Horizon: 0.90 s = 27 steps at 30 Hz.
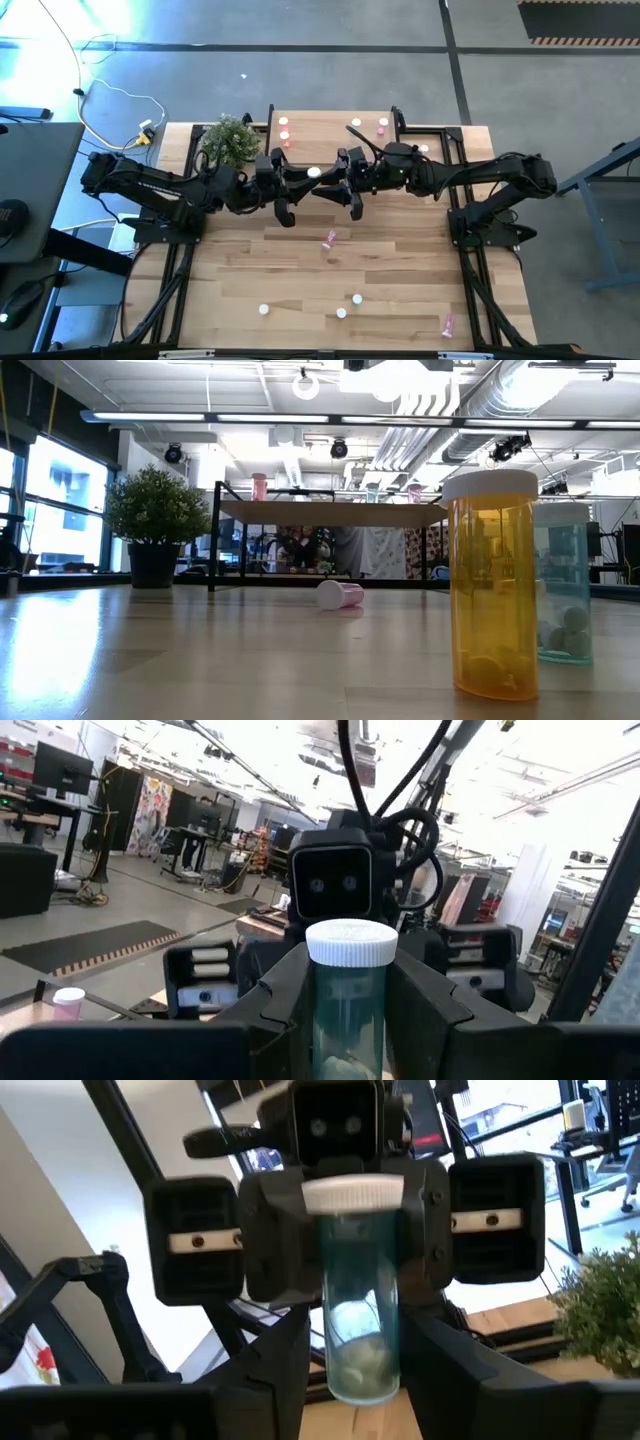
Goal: Pick and place medicine bottles onto shelf by color
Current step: Put the left blue pill bottle on the shelf aligned with the other blue pill bottle
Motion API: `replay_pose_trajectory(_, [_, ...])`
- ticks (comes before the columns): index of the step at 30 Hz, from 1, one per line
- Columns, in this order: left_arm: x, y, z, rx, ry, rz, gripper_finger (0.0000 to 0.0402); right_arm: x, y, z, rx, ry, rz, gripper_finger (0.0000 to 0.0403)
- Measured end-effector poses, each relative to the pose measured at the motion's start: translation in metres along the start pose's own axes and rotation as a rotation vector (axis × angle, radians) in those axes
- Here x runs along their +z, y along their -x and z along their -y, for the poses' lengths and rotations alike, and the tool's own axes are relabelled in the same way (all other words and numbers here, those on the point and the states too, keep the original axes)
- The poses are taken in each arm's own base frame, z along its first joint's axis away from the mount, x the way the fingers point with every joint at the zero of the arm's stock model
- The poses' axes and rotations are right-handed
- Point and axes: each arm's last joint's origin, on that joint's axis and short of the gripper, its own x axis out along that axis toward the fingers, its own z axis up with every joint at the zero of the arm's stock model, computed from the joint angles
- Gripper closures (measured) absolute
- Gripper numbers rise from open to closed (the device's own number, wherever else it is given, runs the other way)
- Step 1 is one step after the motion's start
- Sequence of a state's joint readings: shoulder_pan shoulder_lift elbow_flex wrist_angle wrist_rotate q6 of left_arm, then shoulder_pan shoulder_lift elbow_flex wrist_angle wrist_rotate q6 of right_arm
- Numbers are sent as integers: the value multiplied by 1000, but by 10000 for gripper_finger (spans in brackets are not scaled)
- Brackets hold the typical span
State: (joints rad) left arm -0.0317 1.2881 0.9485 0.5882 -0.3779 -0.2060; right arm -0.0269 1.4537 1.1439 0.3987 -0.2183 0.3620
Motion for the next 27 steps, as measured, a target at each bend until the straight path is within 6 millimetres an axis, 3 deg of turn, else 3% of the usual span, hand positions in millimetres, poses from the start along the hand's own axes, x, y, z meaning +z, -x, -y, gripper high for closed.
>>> replay_pose_trajectory(15, [-1, 0, 0, -14, -21, -18, 309, 4, 2, 5, -13, -4, 11, 272])
replay_pose_trajectory(27, [-4, 0, 0, -17, -30, -43, 309, 2, 2, 5, -1, -24, -9, 332])
